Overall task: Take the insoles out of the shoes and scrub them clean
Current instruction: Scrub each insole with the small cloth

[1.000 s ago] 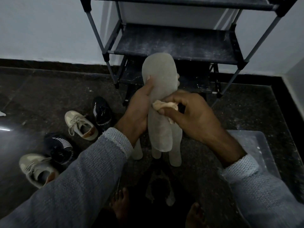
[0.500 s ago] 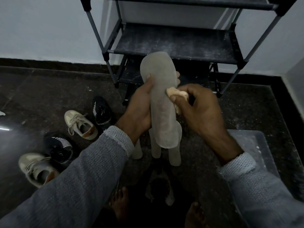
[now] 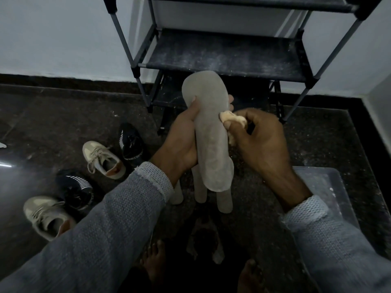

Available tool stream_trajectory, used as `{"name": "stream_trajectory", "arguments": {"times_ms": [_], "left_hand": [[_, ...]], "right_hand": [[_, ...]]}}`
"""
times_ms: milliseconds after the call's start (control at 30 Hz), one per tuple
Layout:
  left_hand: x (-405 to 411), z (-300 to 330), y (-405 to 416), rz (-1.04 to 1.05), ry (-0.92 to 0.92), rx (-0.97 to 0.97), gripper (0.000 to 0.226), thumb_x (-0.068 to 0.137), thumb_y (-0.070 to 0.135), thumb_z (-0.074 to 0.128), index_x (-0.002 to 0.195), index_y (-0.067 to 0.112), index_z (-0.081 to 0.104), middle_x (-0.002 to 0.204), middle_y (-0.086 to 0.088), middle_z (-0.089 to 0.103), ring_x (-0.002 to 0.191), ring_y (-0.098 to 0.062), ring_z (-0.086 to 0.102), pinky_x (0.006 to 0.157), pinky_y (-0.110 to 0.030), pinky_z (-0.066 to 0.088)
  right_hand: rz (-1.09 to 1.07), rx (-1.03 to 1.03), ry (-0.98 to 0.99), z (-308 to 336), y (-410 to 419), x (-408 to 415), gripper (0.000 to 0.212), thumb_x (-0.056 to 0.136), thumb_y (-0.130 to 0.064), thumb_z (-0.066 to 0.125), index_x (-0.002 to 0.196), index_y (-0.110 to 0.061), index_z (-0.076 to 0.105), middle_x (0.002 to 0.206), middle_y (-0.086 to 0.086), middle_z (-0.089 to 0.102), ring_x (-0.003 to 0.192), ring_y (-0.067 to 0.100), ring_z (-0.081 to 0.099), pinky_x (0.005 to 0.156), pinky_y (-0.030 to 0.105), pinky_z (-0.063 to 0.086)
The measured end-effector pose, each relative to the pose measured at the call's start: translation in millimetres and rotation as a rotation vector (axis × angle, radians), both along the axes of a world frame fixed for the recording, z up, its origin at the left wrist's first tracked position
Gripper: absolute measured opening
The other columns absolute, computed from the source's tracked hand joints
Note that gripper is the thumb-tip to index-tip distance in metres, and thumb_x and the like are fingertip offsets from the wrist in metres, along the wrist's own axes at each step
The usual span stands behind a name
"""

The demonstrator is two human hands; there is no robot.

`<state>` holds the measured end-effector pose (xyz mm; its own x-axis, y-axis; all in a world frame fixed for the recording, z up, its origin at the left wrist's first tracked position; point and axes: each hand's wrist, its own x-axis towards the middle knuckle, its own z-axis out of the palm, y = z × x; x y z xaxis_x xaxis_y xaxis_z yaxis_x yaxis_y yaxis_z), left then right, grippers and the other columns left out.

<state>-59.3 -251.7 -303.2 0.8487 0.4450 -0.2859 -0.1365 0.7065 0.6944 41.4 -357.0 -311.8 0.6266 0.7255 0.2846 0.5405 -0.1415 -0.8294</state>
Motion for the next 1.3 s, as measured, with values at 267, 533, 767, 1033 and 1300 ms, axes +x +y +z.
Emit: {"name": "stream_trajectory", "arguments": {"times_ms": [267,533,767,1033,1300], "left_hand": [[-1,-3,0,-0.008,0.009,-0.048,0.062,0.103,0.047,0.020,0.143,0.002,0.039,0.144,-0.015,0.046,0.123,-0.028,0.052,0.097,-0.037,0.050],[0,-3,-1,0.055,0.080,-0.019,0.058,0.103,0.045,0.025,0.136,0.003,0.048,0.132,-0.014,0.057,0.110,-0.024,0.061,0.092,-0.034,0.054],[3,1,-10,0.035,0.092,-0.027,0.061,0.102,0.047,0.021,0.135,0.003,0.047,0.117,-0.014,0.062,0.096,-0.023,0.064,0.084,-0.034,0.056],[2,2,-9,0.057,0.099,-0.020,0.063,0.102,0.047,0.022,0.140,0.002,0.042,0.121,-0.013,0.060,0.100,-0.023,0.063,0.082,-0.033,0.057],[3,-2,-9,0.095,0.110,-0.016,0.058,0.103,0.045,0.027,0.137,0.002,0.048,0.117,-0.011,0.064,0.092,-0.020,0.068,0.072,-0.030,0.059]], "right_hand": [[0.176,-0.074,0.057,4,3,-11,0.014,0.088,-0.025,0.068,0.083,-0.012,0.071,0.075,-0.003,0.068,0.069,0.010,0.064,0.064,0.036,0.053],[0.337,-0.144,0.063,7,3,-21,0.005,0.087,-0.019,0.069,0.089,-0.016,0.072,0.078,-0.009,0.068,0.072,0.002,0.063,0.061,0.011,0.047],[-0.004,-0.026,0.049,2,6,-10,0.017,0.090,-0.025,0.066,0.082,-0.012,0.070,0.070,-0.003,0.066,0.065,0.010,0.062,0.061,0.031,0.052],[0.111,-0.071,0.127,7,9,-21,0.013,0.088,-0.023,0.068,0.082,-0.012,0.071,0.070,-0.002,0.069,0.065,0.008,0.064,0.064,0.031,0.053],[0.223,-0.111,0.158,9,10,-28,0.013,0.089,-0.019,0.067,0.084,-0.008,0.071,0.073,0.002,0.070,0.067,0.009,0.064,0.062,0.028,0.052]]}}
